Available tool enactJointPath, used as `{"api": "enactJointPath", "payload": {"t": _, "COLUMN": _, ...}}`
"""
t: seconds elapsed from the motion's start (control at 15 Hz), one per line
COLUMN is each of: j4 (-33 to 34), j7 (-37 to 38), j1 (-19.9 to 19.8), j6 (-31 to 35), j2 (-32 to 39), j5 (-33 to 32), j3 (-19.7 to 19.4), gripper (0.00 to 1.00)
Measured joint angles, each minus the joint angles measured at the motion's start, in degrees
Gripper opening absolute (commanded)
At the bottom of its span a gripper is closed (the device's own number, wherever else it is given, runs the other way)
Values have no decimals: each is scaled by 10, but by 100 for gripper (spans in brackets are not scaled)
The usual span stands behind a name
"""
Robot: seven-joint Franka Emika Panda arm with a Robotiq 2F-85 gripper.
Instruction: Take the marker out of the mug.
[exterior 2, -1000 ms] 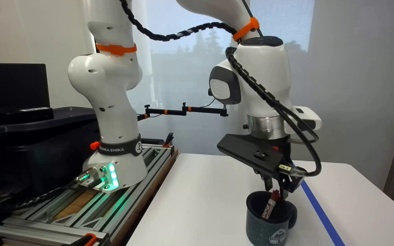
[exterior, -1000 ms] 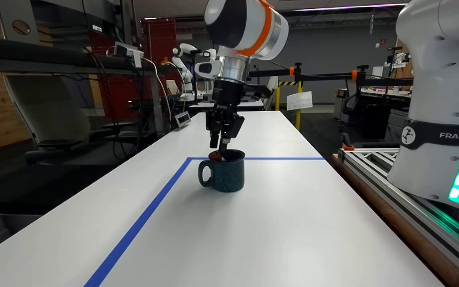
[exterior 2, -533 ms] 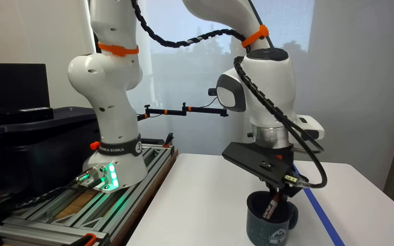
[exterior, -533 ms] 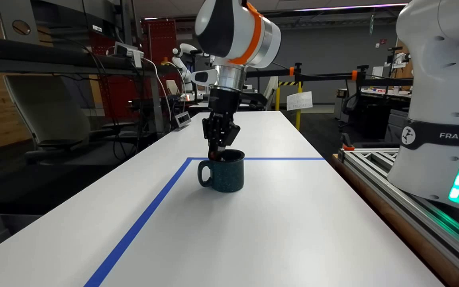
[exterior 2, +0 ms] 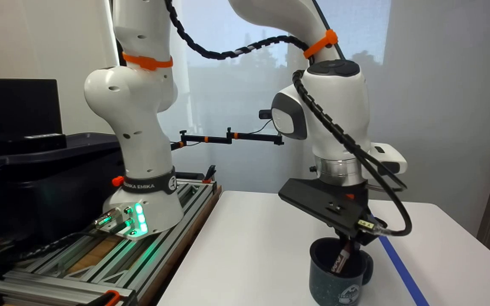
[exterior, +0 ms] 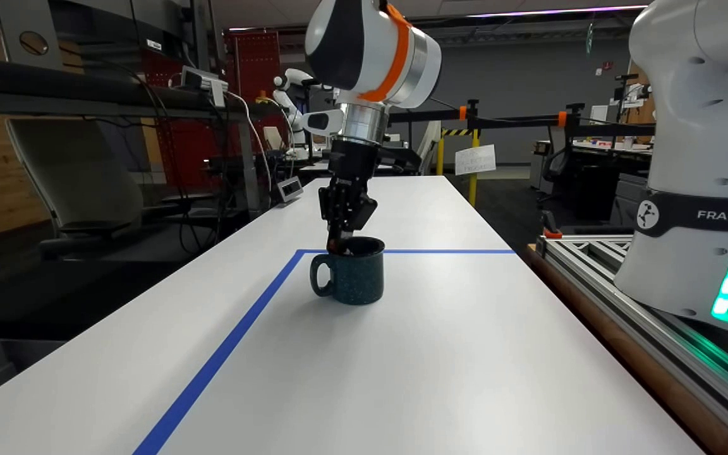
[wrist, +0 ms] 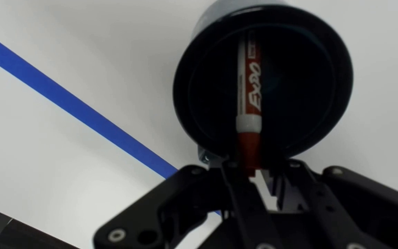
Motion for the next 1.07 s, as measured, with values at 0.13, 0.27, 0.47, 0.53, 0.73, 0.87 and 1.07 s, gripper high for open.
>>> {"api": "enactJointPath", "payload": {"t": 0.13, "j4": -1, "j7": 1, "j1": 0, "j6": -4, "j2": -4, "j5": -4, "j3": -3, "gripper": 5}}
{"api": "enactJointPath", "payload": {"t": 0.27, "j4": -4, "j7": 2, "j1": 0, "j6": -22, "j2": -14, "j5": -7, "j3": -10, "gripper": 5}}
{"api": "enactJointPath", "payload": {"t": 0.47, "j4": -11, "j7": 13, "j1": -1, "j6": -56, "j2": -47, "j5": -26, "j3": -30, "gripper": 5}}
{"api": "enactJointPath", "payload": {"t": 0.53, "j4": -15, "j7": 23, "j1": -2, "j6": -65, "j2": -61, "j5": -37, "j3": -38, "gripper": 5}}
{"api": "enactJointPath", "payload": {"t": 0.73, "j4": -27, "j7": 64, "j1": -8, "j6": -82, "j2": -105, "j5": -86, "j3": -58, "gripper": 5}}
{"api": "enactJointPath", "payload": {"t": 0.87, "j4": -35, "j7": 103, "j1": -39, "j6": -94, "j2": -137, "j5": -122, "j3": -47, "gripper": 5}}
{"api": "enactJointPath", "payload": {"t": 1.07, "j4": -41, "j7": 158, "j1": -83, "j6": -117, "j2": -182, "j5": -171, "j3": -39, "gripper": 5}}
